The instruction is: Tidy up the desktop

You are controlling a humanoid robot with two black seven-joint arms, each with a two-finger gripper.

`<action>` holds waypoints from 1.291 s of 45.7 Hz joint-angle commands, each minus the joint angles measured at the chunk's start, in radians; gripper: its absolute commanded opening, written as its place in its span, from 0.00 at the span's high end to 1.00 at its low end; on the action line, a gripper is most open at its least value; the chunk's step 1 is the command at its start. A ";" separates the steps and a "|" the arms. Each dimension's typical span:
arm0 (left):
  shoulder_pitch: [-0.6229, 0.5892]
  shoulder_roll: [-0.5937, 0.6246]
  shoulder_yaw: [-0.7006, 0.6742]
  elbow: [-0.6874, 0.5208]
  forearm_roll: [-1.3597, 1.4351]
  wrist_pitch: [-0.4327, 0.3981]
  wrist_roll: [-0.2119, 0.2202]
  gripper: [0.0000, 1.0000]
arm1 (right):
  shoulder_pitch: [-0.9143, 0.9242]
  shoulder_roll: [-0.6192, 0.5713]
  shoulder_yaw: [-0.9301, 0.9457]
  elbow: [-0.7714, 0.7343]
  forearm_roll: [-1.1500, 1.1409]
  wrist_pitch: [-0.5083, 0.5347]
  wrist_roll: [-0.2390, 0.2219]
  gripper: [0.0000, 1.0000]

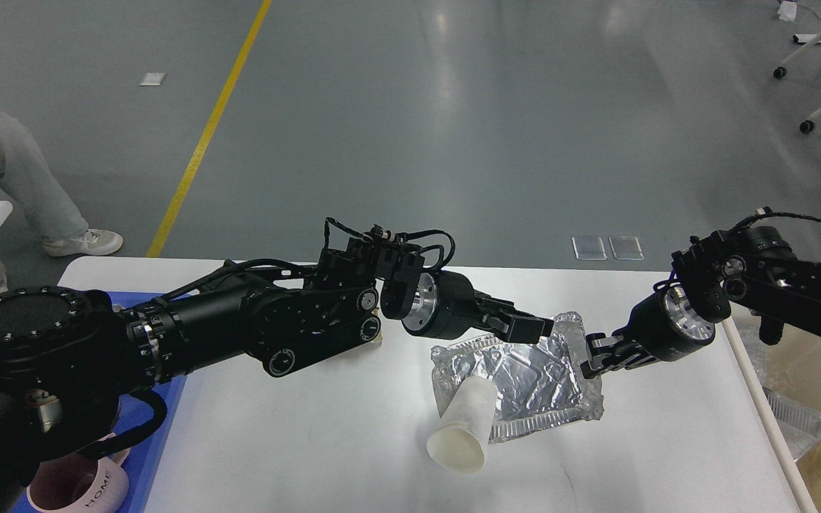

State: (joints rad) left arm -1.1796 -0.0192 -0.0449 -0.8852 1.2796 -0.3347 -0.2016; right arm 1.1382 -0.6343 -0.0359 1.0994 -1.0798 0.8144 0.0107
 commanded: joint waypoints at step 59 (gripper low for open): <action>0.278 0.670 -0.424 -0.261 -0.134 -0.052 -0.059 0.08 | 0.043 0.050 -0.015 -0.222 0.377 0.115 -0.089 1.00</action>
State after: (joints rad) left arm -0.9418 0.6367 -0.4288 -1.1391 1.1460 -0.3866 -0.2608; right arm 1.1790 -0.5919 -0.0492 0.8993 -0.7449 0.9285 -0.0626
